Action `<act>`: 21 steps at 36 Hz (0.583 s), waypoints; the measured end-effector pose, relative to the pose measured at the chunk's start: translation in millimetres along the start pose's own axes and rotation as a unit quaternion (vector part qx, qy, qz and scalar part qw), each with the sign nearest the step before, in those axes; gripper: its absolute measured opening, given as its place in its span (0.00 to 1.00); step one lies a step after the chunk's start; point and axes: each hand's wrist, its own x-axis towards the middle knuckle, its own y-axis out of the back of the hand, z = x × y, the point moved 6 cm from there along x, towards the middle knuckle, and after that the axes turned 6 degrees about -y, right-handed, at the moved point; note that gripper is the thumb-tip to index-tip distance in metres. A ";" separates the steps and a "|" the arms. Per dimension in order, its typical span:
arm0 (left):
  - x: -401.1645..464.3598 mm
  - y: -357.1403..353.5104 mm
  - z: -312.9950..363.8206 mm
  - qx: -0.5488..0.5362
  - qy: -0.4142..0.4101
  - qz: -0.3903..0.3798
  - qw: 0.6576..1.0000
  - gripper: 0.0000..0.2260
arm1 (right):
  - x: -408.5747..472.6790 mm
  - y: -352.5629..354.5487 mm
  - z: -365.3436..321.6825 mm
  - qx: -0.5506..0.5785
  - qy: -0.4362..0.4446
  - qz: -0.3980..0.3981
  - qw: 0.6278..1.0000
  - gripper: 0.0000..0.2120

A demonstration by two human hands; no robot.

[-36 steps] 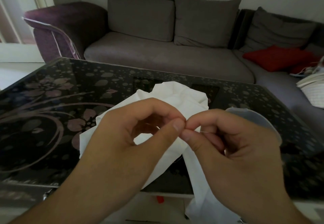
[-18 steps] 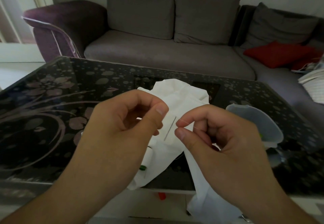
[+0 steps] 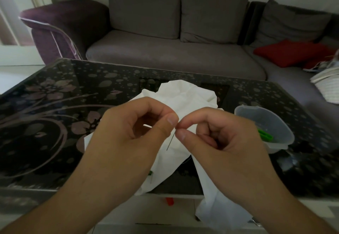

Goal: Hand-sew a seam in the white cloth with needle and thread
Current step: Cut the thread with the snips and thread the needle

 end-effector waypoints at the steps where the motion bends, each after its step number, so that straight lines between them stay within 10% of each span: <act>1: 0.1 -0.2 -0.4 -0.004 0.000 0.000 1.000 0.06 | 0.1 -0.2 0.7 -0.004 0.001 0.001 1.000 0.03; 15: 3.5 -0.3 -25.5 -0.097 0.097 0.011 0.991 0.09 | 0.9 -8.5 19.3 -0.010 -0.044 -0.033 0.998 0.05; 21: 5.5 -5.0 -46.0 -0.320 0.205 0.058 0.923 0.12 | 3.0 -11.9 35.9 -0.009 -0.083 -0.060 0.995 0.06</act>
